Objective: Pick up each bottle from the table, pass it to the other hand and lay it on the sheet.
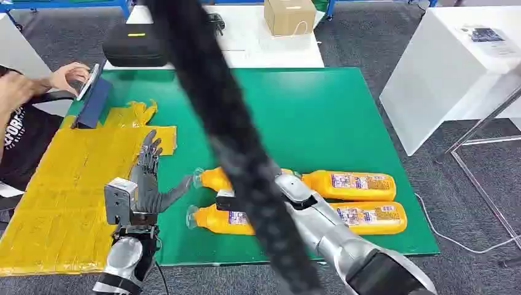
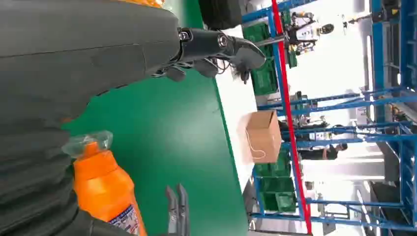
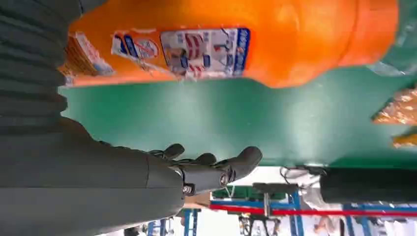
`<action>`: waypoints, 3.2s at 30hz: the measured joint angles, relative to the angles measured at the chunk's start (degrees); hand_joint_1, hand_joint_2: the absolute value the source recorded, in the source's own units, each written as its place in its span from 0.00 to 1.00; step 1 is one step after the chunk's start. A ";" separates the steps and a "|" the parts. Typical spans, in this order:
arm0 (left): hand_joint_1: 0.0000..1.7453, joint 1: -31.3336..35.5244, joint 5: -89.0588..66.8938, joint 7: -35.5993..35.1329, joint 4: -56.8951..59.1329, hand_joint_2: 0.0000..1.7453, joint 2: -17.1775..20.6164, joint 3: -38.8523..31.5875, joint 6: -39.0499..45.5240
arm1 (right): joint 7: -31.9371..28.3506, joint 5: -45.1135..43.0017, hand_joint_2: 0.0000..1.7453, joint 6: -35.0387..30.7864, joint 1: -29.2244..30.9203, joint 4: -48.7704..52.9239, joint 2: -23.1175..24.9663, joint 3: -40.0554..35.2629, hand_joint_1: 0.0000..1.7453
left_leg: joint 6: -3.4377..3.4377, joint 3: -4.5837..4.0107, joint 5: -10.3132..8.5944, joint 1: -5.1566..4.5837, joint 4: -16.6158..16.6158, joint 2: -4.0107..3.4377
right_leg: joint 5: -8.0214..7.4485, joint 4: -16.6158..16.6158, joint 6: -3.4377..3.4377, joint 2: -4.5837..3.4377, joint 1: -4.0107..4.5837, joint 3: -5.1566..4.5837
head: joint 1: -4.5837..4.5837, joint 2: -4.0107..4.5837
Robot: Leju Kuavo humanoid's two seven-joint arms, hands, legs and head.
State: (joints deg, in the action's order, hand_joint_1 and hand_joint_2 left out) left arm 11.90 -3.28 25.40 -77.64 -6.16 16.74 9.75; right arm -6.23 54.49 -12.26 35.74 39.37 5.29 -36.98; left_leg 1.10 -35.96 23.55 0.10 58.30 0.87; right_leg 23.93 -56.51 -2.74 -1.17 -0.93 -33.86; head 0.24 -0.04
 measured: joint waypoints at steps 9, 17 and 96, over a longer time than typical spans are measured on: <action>0.00 0.19 0.11 0.04 1.23 1.00 -0.55 0.11 0.15 | 7.43 4.74 1.00 -0.85 2.27 -6.04 0.96 -0.90 0.00 | 0.00 0.00 0.00 0.00 0.00 0.00 | 0.00 0.00 0.00 0.00 0.00 0.00 | 0.00 0.00; 0.00 0.25 0.11 -0.02 1.90 1.00 -0.92 0.11 0.24 | 11.09 5.75 1.00 0.61 3.20 -9.18 1.20 -0.90 0.00 | 0.00 -0.01 0.00 0.00 0.01 0.00 | 0.00 0.00 0.00 0.00 0.00 -0.01 | 0.00 0.00; 0.00 -1.61 11.52 -1.27 1.36 1.00 -0.17 1.86 -11.19 | -19.62 -36.76 1.00 -3.61 -25.49 32.80 3.48 9.62 1.00 | 0.00 -0.08 0.01 0.00 0.00 0.00 | 0.01 0.01 0.00 0.01 0.00 -0.08 | 0.00 0.00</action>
State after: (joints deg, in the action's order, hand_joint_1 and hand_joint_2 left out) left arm 10.30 8.24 24.13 -76.28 -6.34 18.60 -1.44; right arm -25.86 17.73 -15.87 10.25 72.17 8.76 -27.37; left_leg 1.10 -36.03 23.56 0.11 58.31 0.87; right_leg 23.94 -56.50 -2.74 -1.16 -0.93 -33.93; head 0.24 -0.04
